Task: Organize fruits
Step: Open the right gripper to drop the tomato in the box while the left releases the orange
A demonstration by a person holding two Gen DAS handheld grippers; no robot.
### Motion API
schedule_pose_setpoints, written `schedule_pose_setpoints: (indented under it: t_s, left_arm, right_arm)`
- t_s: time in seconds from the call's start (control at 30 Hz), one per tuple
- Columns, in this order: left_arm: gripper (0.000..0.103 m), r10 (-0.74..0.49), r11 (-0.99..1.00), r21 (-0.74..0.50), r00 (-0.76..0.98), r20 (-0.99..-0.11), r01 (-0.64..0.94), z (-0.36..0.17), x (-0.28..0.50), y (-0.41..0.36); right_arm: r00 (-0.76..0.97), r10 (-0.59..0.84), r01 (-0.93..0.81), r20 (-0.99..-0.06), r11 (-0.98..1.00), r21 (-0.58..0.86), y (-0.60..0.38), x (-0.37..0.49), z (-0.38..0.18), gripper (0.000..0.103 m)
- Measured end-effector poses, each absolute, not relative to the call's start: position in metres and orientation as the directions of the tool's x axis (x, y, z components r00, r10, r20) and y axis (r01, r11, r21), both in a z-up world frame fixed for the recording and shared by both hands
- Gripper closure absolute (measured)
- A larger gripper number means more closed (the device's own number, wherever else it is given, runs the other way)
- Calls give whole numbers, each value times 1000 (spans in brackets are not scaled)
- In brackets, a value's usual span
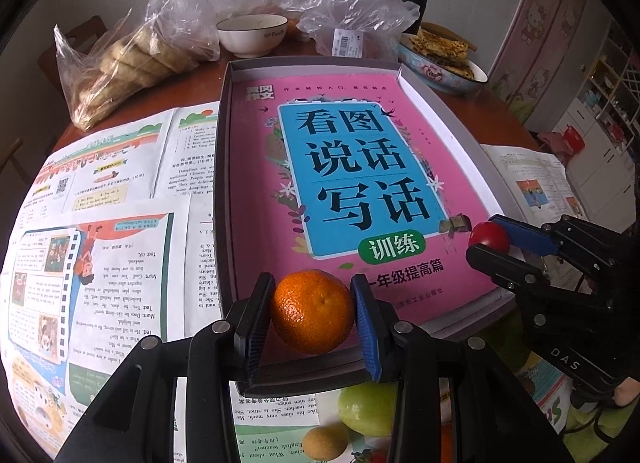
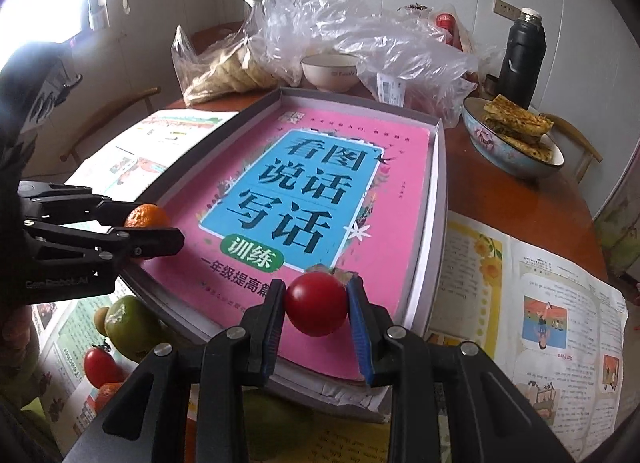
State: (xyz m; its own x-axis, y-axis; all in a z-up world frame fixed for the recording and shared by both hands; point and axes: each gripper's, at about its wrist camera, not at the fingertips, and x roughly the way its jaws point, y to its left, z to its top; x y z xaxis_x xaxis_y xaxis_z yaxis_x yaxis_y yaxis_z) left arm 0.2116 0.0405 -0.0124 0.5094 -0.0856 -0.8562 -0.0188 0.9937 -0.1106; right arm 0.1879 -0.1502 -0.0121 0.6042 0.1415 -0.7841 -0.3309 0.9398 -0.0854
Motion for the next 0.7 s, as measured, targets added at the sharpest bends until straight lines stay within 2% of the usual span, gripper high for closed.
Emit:
schedule_pose_setpoints:
  t_s: [0.43, 0.47, 0.6, 0.7]
  left_arm:
    - [63, -79, 995, -102, 500, -862, -18, -17, 211, 40]
    - [63, -80, 995, -102, 500, -862, -18, -17, 211, 40]
    - [63, -82, 994, -104, 500, -862, -16, -17, 210, 40]
    - [63, -82, 995, -103, 499, -863, -16, -17, 210, 40]
  right_arm:
    - [589, 108, -318, -801, 942, -107, -149, 189, -19, 71]
    - [589, 103, -316, -801, 942, -111, -149, 189, -20, 70]
    - [596, 96, -310, -797, 943, -118, -147, 186, -18, 55]
    - [600, 99, -305, -794, 946, -113, -148, 185, -17, 51]
